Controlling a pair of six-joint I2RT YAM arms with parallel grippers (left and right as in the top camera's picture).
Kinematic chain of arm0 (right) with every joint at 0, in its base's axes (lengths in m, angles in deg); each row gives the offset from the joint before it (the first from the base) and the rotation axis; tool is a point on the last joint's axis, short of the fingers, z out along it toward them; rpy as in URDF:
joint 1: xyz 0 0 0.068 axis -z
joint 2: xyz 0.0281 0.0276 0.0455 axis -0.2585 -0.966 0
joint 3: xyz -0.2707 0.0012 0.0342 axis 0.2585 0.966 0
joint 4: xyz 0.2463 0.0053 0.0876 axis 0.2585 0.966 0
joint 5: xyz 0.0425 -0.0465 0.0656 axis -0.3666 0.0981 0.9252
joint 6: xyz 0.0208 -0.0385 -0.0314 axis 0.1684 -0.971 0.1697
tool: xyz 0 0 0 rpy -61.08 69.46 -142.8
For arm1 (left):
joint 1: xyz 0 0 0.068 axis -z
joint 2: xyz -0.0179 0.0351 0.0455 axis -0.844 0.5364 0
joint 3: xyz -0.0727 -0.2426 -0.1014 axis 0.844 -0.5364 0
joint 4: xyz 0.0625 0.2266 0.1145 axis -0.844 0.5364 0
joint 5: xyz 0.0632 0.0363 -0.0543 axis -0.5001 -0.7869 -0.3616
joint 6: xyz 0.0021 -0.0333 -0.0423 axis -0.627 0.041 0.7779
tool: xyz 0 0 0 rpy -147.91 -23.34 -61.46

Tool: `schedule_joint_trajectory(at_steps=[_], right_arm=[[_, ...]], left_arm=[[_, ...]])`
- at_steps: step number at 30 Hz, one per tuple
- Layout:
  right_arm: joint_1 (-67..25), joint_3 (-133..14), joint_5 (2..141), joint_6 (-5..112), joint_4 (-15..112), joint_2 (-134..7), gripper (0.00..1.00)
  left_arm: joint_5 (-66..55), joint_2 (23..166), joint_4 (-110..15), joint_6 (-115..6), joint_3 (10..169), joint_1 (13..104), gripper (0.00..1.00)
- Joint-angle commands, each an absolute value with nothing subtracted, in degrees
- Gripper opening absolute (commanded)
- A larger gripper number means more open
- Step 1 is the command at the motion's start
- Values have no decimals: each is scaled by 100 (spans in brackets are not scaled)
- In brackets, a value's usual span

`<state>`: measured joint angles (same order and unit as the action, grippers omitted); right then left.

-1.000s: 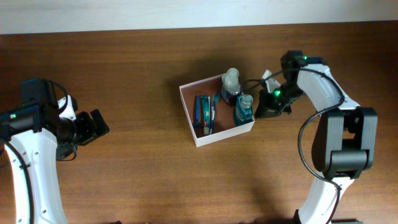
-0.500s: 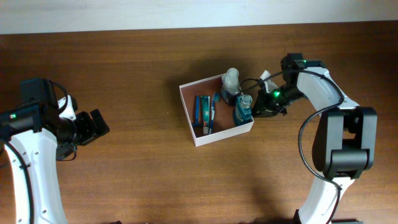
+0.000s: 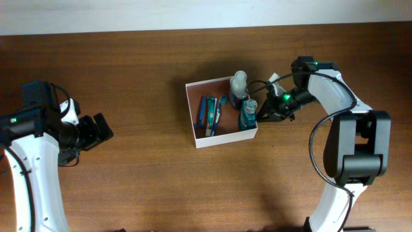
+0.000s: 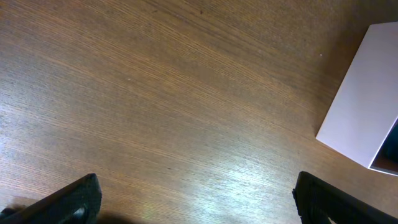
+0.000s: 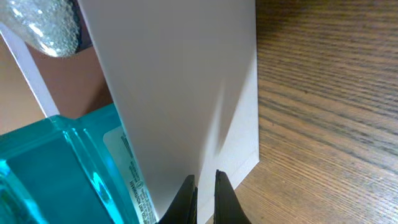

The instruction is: Pack container

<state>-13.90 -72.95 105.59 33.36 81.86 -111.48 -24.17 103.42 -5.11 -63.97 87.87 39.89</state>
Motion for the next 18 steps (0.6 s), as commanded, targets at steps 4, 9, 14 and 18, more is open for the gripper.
schedule_joint_trajectory(at_steps=[4,9,14,18], right_arm=[[-1412,-7282,11322,3257,8280,-11117,4],[-1423,-7282,11331,3259,8284,-11117,4],[-1421,-7282,11431,3257,8278,-11117,4],[-1421,-7282,11504,3250,8275,-11117,4]], left_arm=[[-2360,10270,-509,-6450,8796,3961,99],[-2362,10270,-509,-6450,8796,3961,99],[-2362,10270,-509,-6450,8796,3961,99],[-2360,10270,-509,-6450,8796,3961,99]])
